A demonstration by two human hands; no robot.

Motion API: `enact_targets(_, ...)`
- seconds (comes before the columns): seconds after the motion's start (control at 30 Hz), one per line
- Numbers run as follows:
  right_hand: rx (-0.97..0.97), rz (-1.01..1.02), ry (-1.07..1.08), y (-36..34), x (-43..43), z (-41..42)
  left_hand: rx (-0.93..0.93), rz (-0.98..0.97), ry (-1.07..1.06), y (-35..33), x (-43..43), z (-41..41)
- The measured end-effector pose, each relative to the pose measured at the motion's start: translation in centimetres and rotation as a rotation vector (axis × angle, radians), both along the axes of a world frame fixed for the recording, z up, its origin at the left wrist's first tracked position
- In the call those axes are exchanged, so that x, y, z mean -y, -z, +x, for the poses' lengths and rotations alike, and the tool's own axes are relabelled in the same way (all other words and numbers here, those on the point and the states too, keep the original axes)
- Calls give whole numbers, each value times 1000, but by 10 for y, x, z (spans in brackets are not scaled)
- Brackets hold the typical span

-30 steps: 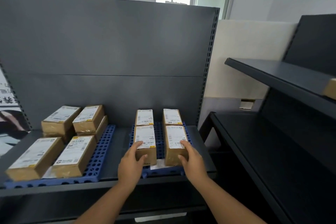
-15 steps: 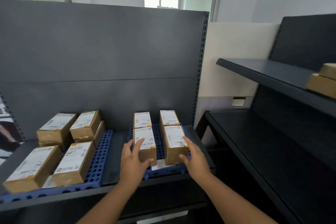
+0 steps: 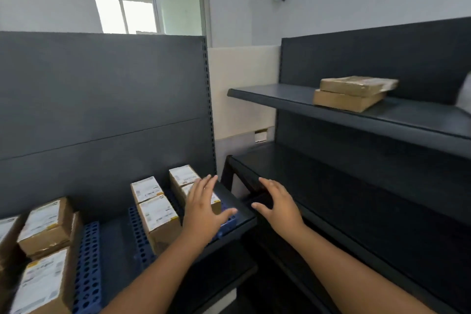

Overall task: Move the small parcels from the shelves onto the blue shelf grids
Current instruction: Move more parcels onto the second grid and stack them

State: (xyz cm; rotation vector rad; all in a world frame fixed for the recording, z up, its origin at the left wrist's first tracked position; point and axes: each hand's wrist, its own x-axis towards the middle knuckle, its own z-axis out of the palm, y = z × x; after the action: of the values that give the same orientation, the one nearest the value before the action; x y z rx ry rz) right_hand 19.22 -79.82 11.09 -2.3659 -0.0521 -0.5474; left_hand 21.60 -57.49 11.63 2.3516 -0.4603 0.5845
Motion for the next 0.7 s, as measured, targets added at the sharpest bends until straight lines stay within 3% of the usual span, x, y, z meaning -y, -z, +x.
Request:
enact_targets(0.3,-36,30,390,-3,100,-134,-22,-1,411,-4,124,-42)
enact_targets(0.7,-39,68,819,-9,226,-339,-60,-14,822,-8,306,-174)
